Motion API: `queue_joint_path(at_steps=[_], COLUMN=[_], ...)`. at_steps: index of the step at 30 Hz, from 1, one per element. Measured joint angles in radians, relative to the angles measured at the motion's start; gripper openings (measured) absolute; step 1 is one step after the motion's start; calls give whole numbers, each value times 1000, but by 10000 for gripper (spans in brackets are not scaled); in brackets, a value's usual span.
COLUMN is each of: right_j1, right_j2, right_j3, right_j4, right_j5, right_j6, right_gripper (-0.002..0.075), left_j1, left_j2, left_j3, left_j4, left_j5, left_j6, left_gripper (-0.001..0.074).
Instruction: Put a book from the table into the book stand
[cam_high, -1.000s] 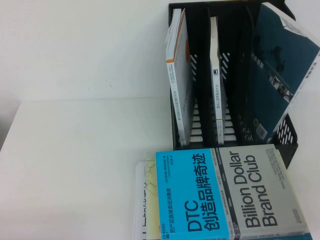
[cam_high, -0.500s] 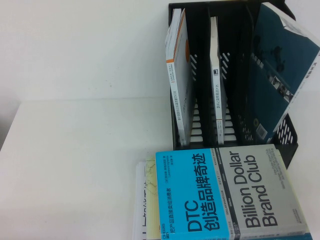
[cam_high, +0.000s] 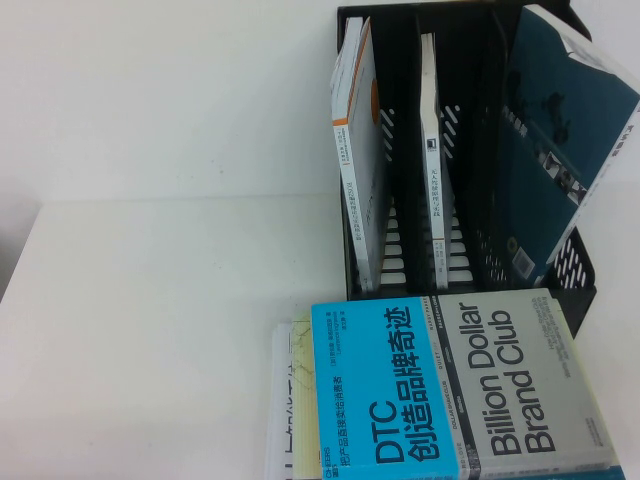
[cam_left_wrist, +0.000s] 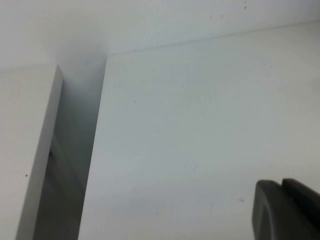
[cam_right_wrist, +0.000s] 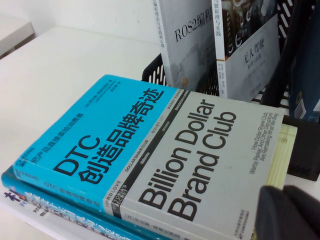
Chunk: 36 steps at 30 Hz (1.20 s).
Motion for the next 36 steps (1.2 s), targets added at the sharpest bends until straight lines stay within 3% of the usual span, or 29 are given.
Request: queue_joint_path(at_steps=[16, 21, 24, 31, 36], right_j1=[0, 0, 0, -7, -82], right_j2=[0, -30, -78, -250, -338], right_j3=[3, 50, 62, 156, 286], right_j4=[2, -12, -187, -660, -737], right_j5=[2, -151, -219, -301, -327], right_j6=[0, 17, 99, 598, 719], right_gripper=[6, 6, 6, 6, 6], left_j1=[0, -2, -2, -2, -2], left_j2=[0, 0, 0, 0, 0], left_j3=[-2, -2, -2, -2, -2], left_j4=[0, 0, 0, 0, 0], left_j5=[1, 2, 2, 3, 5], left_j6=[0, 0, 0, 0, 0], left_gripper=[-2, -2, -2, -2, -2])
